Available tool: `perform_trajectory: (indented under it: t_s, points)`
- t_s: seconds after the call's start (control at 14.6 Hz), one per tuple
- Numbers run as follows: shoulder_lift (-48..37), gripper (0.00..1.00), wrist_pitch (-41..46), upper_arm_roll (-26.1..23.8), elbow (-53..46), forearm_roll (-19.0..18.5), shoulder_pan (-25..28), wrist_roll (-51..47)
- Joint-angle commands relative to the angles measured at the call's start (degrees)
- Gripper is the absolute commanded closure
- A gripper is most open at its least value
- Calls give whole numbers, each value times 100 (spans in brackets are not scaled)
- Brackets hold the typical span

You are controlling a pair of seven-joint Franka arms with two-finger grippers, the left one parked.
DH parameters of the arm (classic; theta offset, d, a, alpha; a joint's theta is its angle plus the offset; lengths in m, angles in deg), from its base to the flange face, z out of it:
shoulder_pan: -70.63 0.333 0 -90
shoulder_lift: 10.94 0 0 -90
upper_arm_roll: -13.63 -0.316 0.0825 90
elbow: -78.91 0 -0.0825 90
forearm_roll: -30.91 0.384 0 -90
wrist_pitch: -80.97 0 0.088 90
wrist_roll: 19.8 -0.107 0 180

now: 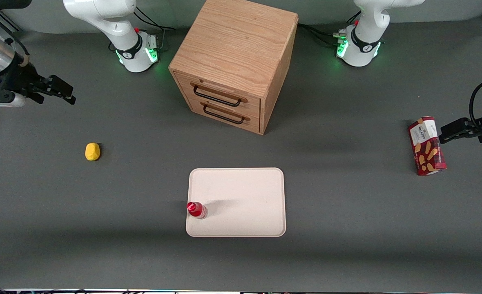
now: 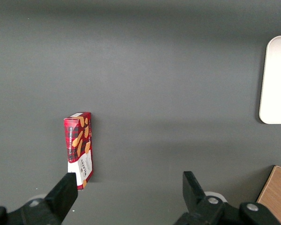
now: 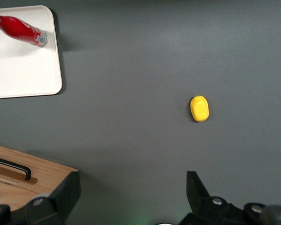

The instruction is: Place coke bottle on tray

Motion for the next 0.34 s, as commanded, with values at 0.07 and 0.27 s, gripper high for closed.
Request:
perform_trajectory:
  t_s: [0.07, 0.27]
  points:
    - [520, 0, 348, 64, -708, 31, 12, 129]
    - [599, 0, 480, 55, -875, -162, 21, 137]
